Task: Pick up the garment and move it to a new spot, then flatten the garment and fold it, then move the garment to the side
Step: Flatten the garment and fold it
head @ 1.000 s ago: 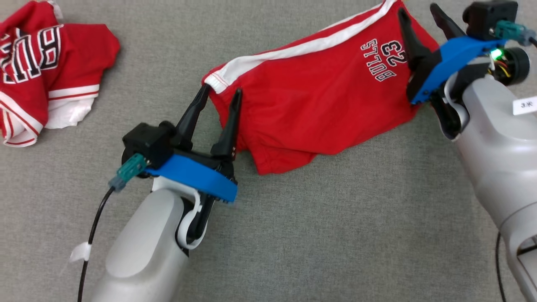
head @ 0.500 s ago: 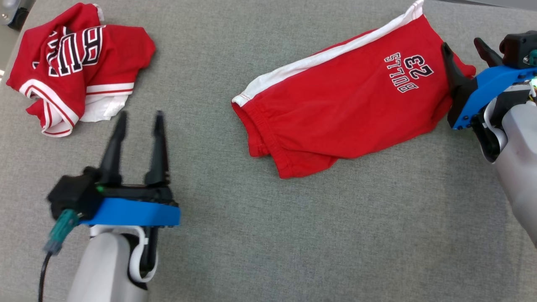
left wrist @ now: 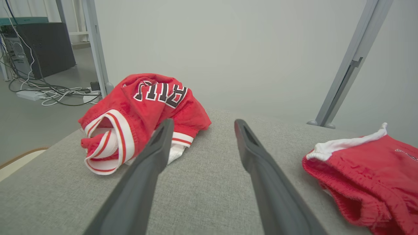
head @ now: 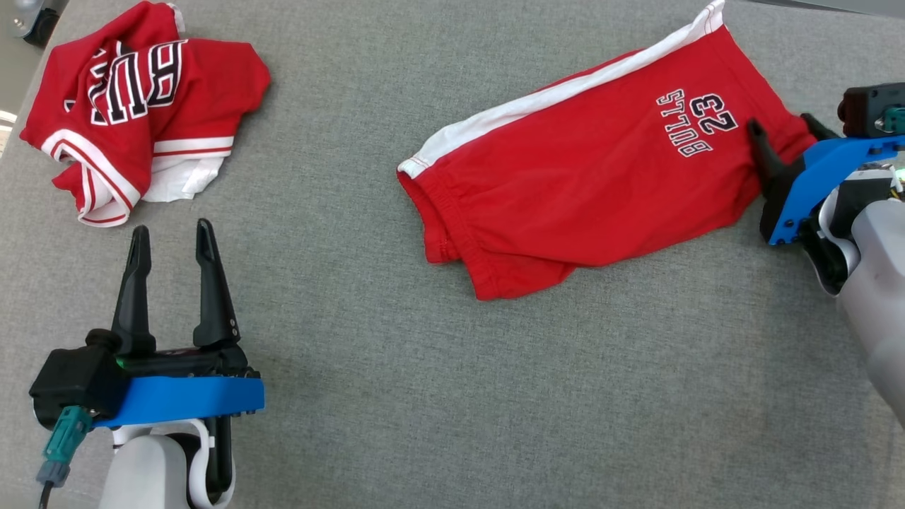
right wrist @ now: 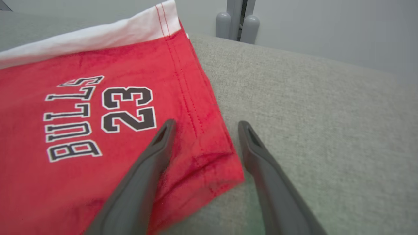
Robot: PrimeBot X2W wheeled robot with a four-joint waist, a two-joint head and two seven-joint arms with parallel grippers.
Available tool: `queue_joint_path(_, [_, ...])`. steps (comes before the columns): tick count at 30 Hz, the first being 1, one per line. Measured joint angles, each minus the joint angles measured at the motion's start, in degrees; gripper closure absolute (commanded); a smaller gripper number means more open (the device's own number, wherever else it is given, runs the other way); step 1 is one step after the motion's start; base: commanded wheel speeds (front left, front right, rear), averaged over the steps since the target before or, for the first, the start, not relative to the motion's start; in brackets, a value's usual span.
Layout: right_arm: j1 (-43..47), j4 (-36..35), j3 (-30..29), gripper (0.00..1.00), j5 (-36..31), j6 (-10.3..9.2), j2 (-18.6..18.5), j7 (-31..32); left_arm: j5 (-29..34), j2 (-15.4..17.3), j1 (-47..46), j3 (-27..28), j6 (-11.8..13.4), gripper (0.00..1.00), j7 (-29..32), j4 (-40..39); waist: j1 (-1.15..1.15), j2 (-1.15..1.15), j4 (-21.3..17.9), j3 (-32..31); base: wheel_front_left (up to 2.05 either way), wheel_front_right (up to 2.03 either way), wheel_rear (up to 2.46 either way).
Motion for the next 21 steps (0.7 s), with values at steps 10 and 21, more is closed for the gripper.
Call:
queue_joint_path(10, [1.28, -0.98, -0.1, 1.0, 3.89, 0.01, 1.4, 2.83, 0.15, 0.0, -0.02, -0.62, 0.96, 0.0, -0.01, 1.23, 0.0, 0.0, -1.27, -0.66, 0.0, 0.0, 0.0])
queue_joint_path(21, [9.61, -8.02, 1.93, 1.0, 9.49, 0.0, 0.38, -2.93, 2.89, -0.03, 1.53, 0.67, 0.96, 0.0, 0.0, 2.69, 0.0, 0.0, -5.5, -5.1, 0.0, 0.0, 0.0])
